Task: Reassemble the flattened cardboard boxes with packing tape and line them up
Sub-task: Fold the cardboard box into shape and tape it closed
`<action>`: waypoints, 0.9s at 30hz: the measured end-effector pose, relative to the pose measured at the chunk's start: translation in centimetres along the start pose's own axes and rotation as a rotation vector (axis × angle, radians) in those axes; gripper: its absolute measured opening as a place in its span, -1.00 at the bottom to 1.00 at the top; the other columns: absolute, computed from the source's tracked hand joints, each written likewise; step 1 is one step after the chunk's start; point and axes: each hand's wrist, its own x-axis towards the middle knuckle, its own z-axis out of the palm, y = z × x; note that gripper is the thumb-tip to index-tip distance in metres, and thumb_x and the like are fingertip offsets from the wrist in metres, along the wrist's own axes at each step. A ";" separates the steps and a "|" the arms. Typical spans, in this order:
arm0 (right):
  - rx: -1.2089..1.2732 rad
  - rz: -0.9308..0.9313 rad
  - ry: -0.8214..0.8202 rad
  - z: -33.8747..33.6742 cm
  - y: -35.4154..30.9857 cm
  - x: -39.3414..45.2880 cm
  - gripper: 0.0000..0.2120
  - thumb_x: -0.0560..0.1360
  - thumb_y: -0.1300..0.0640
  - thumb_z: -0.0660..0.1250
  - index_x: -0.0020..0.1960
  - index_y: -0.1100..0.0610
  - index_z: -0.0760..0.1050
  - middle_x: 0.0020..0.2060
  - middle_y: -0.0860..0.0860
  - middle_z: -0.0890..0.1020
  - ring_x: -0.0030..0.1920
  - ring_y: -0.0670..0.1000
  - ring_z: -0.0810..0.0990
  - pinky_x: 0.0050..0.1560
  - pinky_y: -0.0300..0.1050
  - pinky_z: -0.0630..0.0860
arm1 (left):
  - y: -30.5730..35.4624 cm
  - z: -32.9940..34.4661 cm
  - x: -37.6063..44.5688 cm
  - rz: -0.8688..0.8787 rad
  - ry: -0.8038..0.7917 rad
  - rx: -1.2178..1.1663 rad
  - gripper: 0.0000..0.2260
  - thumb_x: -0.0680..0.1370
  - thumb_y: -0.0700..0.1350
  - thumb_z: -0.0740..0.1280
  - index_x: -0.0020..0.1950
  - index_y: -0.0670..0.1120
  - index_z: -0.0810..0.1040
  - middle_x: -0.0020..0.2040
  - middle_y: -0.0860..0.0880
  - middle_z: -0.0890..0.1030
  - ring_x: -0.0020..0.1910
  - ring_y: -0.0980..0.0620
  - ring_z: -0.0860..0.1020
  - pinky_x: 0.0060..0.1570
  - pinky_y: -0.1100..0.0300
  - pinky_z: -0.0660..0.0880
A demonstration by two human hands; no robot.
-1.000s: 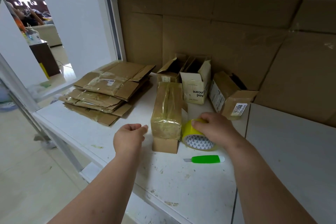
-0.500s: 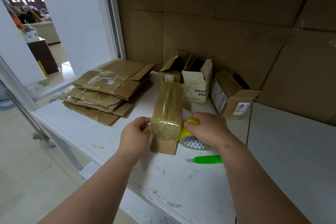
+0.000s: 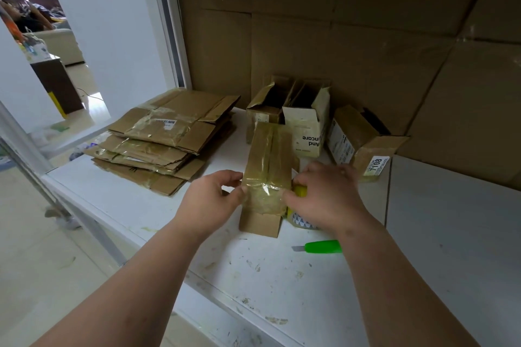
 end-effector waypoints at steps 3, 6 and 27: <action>-0.021 -0.019 0.018 0.1 -0.2 0.1 -0.59 0.47 -0.36 0.15 0.01 -0.12 0.61 -0.10 -0.18 0.41 0.11 -0.07 0.46 0.40 0.08 0.09 | -0.1 0.0 0.3 0.036 0.002 0.044 -0.71 0.52 0.02 0.44 0.25 0.14 0.58 -0.07 0.18 0.67 -0.17 0.20 0.65 -0.05 0.16 0.57; -0.055 -0.015 0.038 0.1 -0.6 0.2 -0.58 0.47 -0.34 0.15 0.00 -0.09 0.62 -0.12 -0.15 0.44 0.11 -0.05 0.48 0.42 0.10 0.10 | 0.1 0.2 0.6 0.067 0.013 0.067 -0.64 0.52 0.02 0.44 0.30 0.23 0.51 -0.11 0.15 0.66 -0.14 0.19 0.64 -0.07 0.22 0.55; 0.036 0.026 -0.099 -0.3 -1.3 0.5 -0.65 0.47 -0.30 0.29 0.11 -0.12 0.56 0.01 -0.13 0.61 0.06 -0.02 0.55 0.24 -0.02 0.24 | -2.3 0.9 1.9 0.253 0.078 0.176 -0.67 0.47 -0.03 0.51 0.21 -0.06 0.66 -0.11 0.00 0.73 -0.22 0.13 0.61 -0.27 0.56 0.36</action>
